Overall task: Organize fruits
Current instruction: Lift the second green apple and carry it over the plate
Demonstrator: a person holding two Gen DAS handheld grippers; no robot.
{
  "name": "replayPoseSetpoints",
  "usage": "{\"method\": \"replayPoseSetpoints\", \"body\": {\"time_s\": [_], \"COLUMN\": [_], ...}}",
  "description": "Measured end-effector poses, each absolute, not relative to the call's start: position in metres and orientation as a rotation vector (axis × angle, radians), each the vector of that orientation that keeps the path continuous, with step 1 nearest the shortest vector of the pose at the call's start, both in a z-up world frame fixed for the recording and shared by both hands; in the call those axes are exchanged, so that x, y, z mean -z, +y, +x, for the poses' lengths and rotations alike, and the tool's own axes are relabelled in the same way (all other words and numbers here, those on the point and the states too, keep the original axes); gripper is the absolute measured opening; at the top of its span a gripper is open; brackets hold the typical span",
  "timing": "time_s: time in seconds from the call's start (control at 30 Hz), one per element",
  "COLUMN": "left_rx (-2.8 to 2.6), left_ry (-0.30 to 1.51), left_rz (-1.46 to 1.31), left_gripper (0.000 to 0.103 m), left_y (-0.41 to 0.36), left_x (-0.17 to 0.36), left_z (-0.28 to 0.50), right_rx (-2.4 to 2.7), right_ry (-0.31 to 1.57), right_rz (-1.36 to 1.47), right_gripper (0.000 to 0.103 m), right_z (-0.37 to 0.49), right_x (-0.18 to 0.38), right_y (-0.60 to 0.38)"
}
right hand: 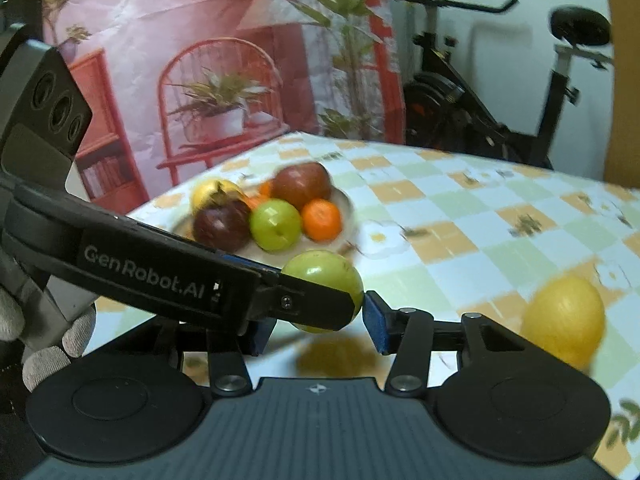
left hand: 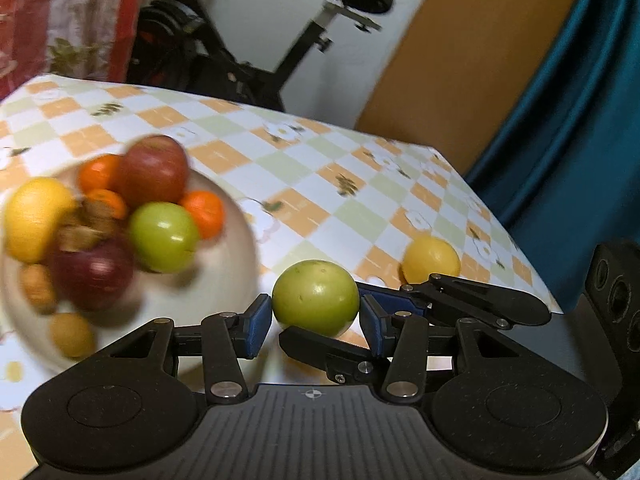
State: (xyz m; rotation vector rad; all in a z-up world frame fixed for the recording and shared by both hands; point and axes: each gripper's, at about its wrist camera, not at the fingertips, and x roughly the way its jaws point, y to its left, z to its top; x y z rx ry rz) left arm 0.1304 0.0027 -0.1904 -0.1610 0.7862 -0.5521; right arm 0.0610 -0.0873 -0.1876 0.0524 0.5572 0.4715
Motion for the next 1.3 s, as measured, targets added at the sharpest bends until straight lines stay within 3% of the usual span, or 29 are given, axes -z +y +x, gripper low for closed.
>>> {"method": "replayPoseSetpoints", "body": {"time_s": [0.73, 1.07, 1.3], "left_rx": [0.332, 0.300, 0.282], "left_ry": [0.840, 0.840, 0.820], "left_rz": [-0.260, -0.230, -0.243], "left_gripper": [0.050, 0.058, 0.058], "left_y": [0.070, 0.066, 0.071], "left_x": [0.197, 0.194, 0.190], "left_z": [0.136, 0.132, 0.132], "right_rx": [-0.670, -0.673, -0.672], "right_ry": [0.632, 0.644, 0.634], "right_rz": [-0.022, 0.009, 0.008], "right_gripper": [0.050, 0.051, 0.051], "right_z": [0.108, 0.111, 0.109], "right_x": [0.196, 0.200, 0.199], "right_y": [-0.014, -0.012, -0.013]}}
